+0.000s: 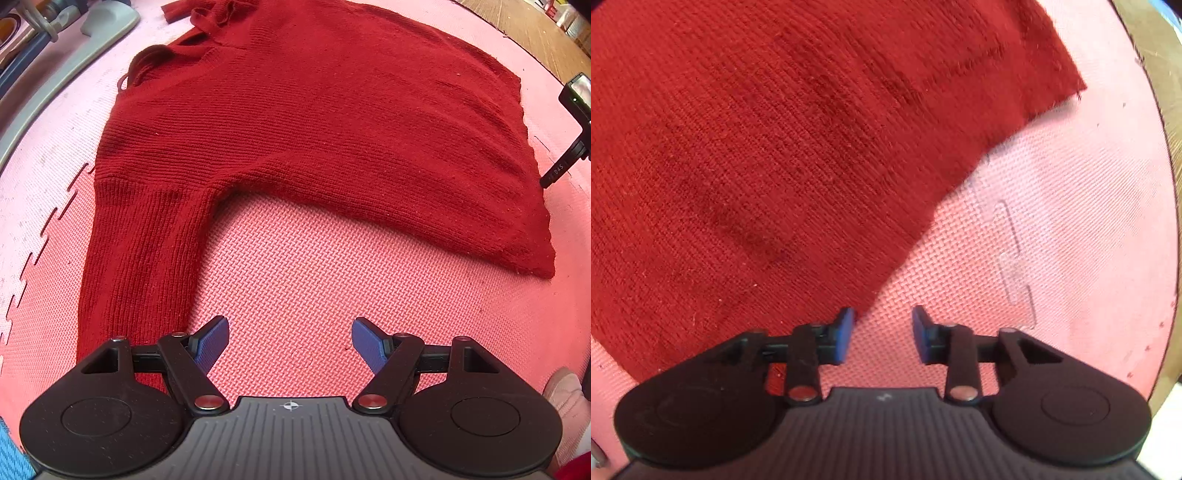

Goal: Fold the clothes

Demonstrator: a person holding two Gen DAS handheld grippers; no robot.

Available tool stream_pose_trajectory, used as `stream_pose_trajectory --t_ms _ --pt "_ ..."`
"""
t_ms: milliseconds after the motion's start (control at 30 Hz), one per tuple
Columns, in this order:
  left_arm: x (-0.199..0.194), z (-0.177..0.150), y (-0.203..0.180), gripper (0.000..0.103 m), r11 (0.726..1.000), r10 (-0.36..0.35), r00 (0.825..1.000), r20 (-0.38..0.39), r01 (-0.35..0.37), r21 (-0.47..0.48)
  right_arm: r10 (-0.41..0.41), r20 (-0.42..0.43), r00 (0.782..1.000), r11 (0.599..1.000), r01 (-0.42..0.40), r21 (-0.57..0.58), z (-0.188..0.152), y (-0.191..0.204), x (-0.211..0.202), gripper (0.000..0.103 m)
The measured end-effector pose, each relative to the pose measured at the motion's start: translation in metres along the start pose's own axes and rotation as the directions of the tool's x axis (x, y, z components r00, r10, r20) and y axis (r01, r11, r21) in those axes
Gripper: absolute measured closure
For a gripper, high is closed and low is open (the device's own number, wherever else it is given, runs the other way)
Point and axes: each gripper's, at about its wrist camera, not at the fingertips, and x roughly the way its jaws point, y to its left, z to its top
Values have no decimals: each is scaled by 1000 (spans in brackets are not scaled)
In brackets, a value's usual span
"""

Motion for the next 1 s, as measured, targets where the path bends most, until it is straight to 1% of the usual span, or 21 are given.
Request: stream_pose_trajectory --t_ms 67,133,200,267,333,433,500,567,600,667,700,733,767,833,900,1000 --pt "-1 0 1 27 1000 0 1000 4 0 -5 -40 63 997 999 41 -26 2 7 -21 51" --pt "-1 0 3 27 1000 0 1000 7 0 -9 -18 132 991 999 23 -35 21 9 -49 51" --pt "-1 -1 4 27 1000 0 1000 9 0 -14 33 183 982 997 -21 -70 29 24 -71 51" --pt "-1 -1 5 27 1000 0 1000 13 0 -19 96 216 972 988 -66 -140 39 57 -91 51" --pt "-2 -1 6 27 1000 0 1000 19 0 -24 155 237 959 970 -102 -221 60 86 -106 51" --pt "-3 -4 7 27 1000 3 1000 23 -2 -30 240 252 937 929 -146 -340 89 128 -123 51" --pt "-4 -7 9 27 999 4 1000 23 -3 -35 284 249 926 901 -168 -400 96 155 -128 54" --pt "-5 -11 11 27 999 8 1000 19 -7 -43 326 258 910 875 -188 -445 101 180 -134 55" --pt "-5 -12 12 27 999 9 1000 17 -8 -46 343 263 902 864 -193 -465 105 187 -131 57" --pt "-5 -14 13 27 999 11 1000 17 -11 -52 369 279 887 844 -194 -501 116 198 -124 70" --pt "-6 -14 14 27 998 14 1000 18 -13 -55 377 288 880 834 -188 -518 121 201 -99 74" --pt "-8 -15 15 27 998 13 1000 24 -12 -57 383 288 877 825 -185 -533 127 208 -89 84" --pt "-9 -15 16 27 998 13 999 31 -11 -59 390 288 875 819 -187 -542 133 211 -93 87" --pt "-12 -16 17 27 998 10 999 43 -7 -60 401 291 868 812 -190 -552 141 208 -100 88" --pt "-14 -17 18 27 998 7 999 50 -4 -65 410 301 861 813 -197 -547 145 206 -113 88" --pt "-13 -19 18 27 998 -2 999 49 6 -70 427 308 850 815 -215 -538 161 212 -109 88"
